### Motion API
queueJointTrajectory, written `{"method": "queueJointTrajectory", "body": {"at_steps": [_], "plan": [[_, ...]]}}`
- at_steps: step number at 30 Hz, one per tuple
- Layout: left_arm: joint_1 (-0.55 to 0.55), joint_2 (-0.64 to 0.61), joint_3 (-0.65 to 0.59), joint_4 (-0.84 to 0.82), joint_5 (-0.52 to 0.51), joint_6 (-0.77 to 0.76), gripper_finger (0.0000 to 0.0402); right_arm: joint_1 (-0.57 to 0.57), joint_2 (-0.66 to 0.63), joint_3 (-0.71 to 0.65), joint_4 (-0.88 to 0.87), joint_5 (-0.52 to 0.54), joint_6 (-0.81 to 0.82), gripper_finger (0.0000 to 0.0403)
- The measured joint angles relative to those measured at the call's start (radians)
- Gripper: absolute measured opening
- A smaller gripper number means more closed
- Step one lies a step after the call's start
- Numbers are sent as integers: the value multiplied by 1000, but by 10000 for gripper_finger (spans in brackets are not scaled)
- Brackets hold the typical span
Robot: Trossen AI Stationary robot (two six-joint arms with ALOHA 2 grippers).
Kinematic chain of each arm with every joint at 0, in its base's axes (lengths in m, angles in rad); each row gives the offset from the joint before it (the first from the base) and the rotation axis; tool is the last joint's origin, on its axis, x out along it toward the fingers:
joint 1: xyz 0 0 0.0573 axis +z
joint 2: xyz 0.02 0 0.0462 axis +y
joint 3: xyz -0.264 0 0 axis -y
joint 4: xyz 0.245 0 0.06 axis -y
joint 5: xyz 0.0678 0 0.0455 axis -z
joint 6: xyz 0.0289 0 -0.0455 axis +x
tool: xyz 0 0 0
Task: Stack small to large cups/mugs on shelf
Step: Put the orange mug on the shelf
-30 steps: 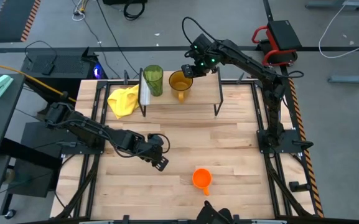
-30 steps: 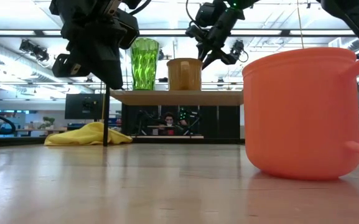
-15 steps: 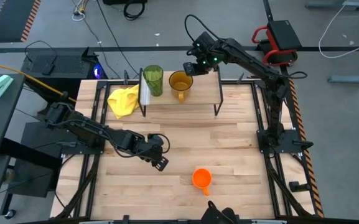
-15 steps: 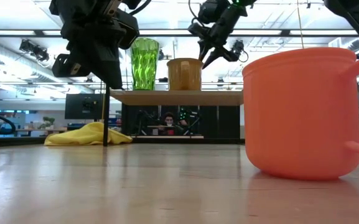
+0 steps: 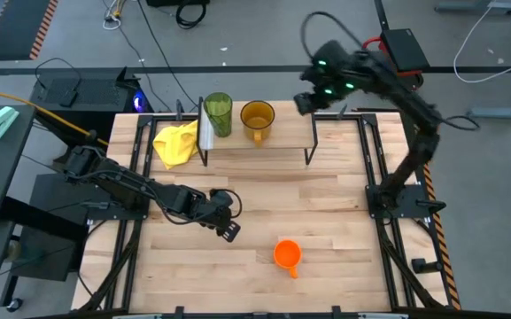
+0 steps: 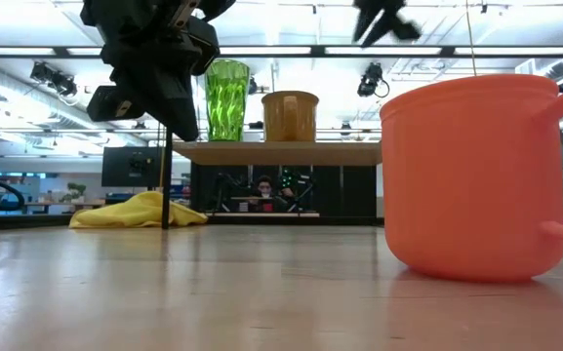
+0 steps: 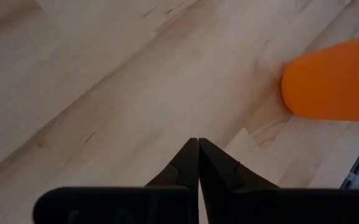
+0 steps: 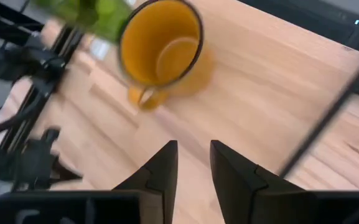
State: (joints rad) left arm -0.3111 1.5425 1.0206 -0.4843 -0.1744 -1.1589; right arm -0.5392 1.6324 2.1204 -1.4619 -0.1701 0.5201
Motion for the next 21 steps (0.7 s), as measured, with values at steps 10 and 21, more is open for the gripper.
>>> {"method": "queueJointTrajectory", "body": {"at_steps": [10, 21], "plan": [[0, 0, 0, 1, -15, -1, 20, 352, -308, 1, -102, 276, 151, 94], [0, 0, 0, 2, -36, -8, 25, 724, -418, -67, -110, 452, 432, 86]]}}
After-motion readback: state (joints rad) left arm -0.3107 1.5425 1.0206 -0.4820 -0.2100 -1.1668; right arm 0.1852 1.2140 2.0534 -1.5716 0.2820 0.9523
